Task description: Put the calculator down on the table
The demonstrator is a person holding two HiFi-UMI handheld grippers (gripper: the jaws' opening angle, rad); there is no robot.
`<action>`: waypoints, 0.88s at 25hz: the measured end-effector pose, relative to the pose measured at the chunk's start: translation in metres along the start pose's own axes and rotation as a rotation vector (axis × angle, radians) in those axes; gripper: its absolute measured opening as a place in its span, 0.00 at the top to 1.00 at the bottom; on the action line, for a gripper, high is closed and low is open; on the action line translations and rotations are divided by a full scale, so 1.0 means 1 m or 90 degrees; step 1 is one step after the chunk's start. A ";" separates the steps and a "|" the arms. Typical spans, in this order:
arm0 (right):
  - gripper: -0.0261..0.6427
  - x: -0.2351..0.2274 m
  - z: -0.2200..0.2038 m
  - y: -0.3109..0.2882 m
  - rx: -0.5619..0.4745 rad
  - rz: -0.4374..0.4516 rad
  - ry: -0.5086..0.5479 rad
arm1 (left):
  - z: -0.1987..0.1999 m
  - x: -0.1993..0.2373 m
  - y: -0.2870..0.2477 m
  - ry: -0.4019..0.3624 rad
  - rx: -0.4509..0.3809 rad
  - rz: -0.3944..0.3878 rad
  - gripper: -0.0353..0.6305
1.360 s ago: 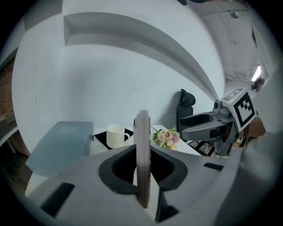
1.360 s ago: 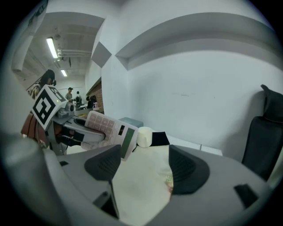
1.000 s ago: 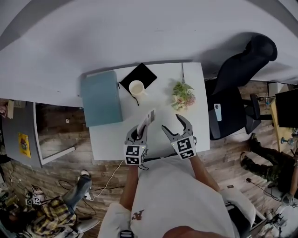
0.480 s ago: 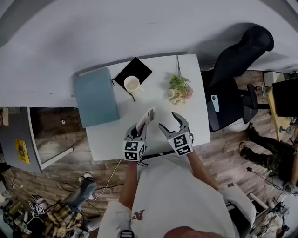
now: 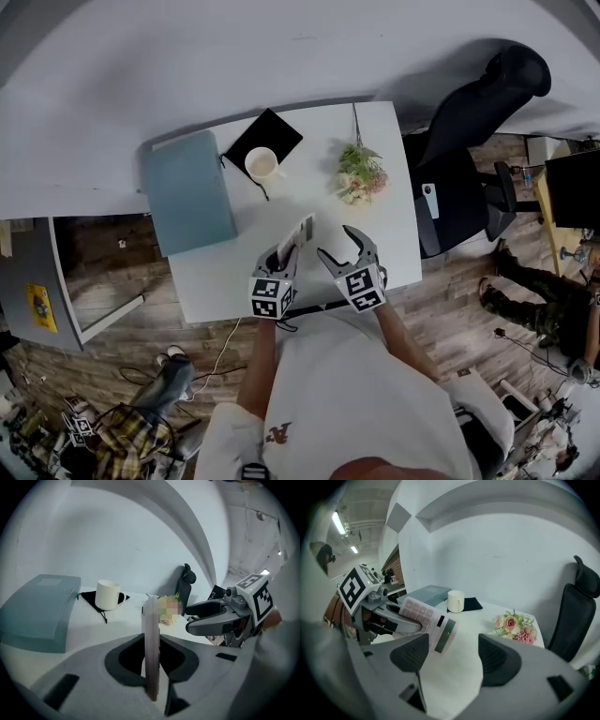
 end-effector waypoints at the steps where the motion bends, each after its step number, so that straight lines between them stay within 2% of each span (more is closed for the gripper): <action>1: 0.46 0.000 0.000 -0.001 -0.002 0.001 0.000 | 0.000 0.000 -0.001 0.004 0.001 -0.004 0.86; 15: 0.47 0.000 0.000 -0.012 0.018 0.003 0.003 | -0.009 0.011 -0.019 0.070 0.009 -0.054 0.85; 22: 0.47 0.000 0.002 -0.015 0.023 0.004 0.004 | -0.009 0.016 -0.024 0.080 0.014 -0.066 0.84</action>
Point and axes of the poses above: the fingertips, and each gripper's own axes: y backward along the fingers, x to its left, z out of its top, the point moved 6 cm from there along y, backward along the fingers, and after that the axes turned 8 degrees about x, right-handed, at the moved point
